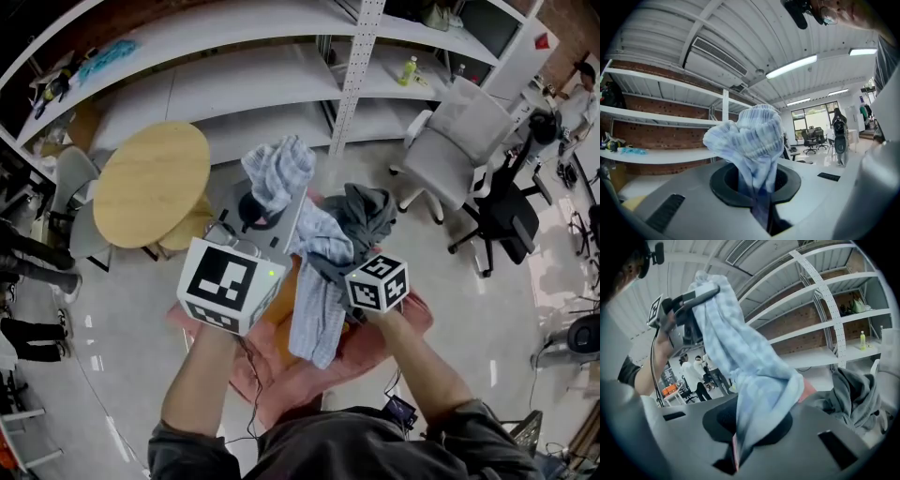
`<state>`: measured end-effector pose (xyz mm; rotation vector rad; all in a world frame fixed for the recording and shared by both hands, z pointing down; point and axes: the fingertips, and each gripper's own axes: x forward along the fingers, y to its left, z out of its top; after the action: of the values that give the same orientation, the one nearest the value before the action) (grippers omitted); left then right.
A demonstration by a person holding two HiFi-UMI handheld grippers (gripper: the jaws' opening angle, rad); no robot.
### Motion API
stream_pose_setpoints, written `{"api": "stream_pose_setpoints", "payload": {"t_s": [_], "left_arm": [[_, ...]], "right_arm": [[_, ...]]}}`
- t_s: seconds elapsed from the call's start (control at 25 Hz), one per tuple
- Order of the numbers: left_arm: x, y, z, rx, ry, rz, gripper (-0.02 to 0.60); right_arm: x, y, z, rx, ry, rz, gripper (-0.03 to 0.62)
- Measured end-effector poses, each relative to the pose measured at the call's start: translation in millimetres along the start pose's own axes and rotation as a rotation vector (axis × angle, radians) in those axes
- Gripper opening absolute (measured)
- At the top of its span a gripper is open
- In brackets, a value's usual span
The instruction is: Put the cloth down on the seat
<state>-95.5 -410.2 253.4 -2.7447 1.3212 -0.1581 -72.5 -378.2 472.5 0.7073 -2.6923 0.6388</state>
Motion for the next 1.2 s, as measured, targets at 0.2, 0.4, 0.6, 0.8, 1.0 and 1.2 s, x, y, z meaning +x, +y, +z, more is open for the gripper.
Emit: {"api": "stream_pose_setpoints", "payload": {"t_s": [0.2,0.4,0.6,0.8,1.0,1.2], "left_arm": [[-0.4,-5.7,-57.0,0.001,0.093,0.002,0.038],[0.5,4.8,-84.4,0.016,0.127,0.043,0.04],[8.2,17.9,-88.7,0.026,0.127,0.06,0.04],[24.0,28.1,-109.1,0.012,0.155,0.053,0.04],[43.7,40.2,-133.5,-0.002,0.173,0.055,0.041],[69.5,53.3,-185.5,-0.044,0.227,0.05,0.041]], "right_arm": [[9.0,-3.2,36.8,-0.02,-0.053,0.0,0.037],[14.0,-12.8,97.6,-0.052,-0.148,-0.003,0.037],[22.8,-21.4,160.8,-0.119,-0.224,-0.009,0.037],[33.9,-47.2,208.0,-0.171,-0.284,-0.038,0.037],[50.8,-76.3,236.2,-0.204,-0.342,-0.07,0.037],[96.1,-140.0,186.5,-0.177,-0.171,-0.189,0.037]]}}
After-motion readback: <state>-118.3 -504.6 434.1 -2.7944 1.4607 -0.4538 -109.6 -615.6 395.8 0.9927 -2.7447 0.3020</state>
